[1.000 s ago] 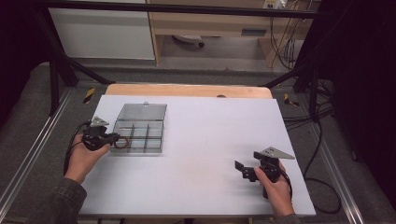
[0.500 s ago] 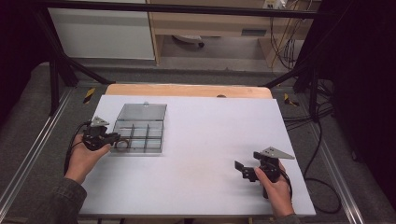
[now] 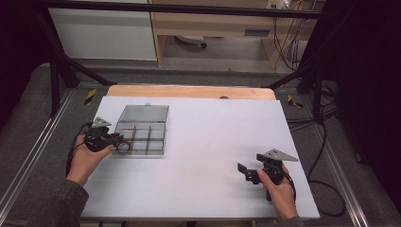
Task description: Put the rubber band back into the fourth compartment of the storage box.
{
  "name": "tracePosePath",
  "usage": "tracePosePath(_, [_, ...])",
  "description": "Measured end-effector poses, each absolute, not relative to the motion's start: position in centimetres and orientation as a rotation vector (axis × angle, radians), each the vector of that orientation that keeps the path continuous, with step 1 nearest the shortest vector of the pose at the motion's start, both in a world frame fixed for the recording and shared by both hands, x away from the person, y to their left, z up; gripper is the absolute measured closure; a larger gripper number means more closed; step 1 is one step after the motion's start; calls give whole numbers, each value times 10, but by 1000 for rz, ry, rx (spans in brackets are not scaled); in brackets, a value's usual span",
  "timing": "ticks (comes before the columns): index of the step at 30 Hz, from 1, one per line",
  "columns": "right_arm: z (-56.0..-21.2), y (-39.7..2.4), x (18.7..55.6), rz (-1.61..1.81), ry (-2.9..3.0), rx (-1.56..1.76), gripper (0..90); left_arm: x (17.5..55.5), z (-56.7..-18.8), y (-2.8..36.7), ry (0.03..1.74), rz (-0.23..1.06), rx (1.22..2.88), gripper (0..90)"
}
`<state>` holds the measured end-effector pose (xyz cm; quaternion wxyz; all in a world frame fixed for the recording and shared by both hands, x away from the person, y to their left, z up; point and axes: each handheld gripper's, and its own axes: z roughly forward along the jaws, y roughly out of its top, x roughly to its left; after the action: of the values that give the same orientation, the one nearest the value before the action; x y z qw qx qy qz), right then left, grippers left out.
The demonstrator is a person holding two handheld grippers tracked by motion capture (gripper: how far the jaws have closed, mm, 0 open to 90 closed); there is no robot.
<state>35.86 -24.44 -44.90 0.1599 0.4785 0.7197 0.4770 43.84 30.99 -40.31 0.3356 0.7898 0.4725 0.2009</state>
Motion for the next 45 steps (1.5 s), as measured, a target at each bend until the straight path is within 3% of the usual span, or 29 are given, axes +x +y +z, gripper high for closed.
tracePosePath(4, [-449,-244,359,1363,2058,1364,30,439,-402,309,1249,515,2016,646])
tracePosePath(12, [-449,-244,359,1362,2058,1364,30,442,-401,307,1269,484,1926,315])
tracePosePath(18, [-449,-244,358,1361,2056,1367,29,443,-398,306,1282,502,1854,157])
tracePosePath(33, [-448,-246,358,1367,2050,1353,25,443,-394,299,1295,503,1747,114])
tracePosePath(45, [-447,-246,357,1381,2046,1338,24,438,-394,276,1235,474,1769,94])
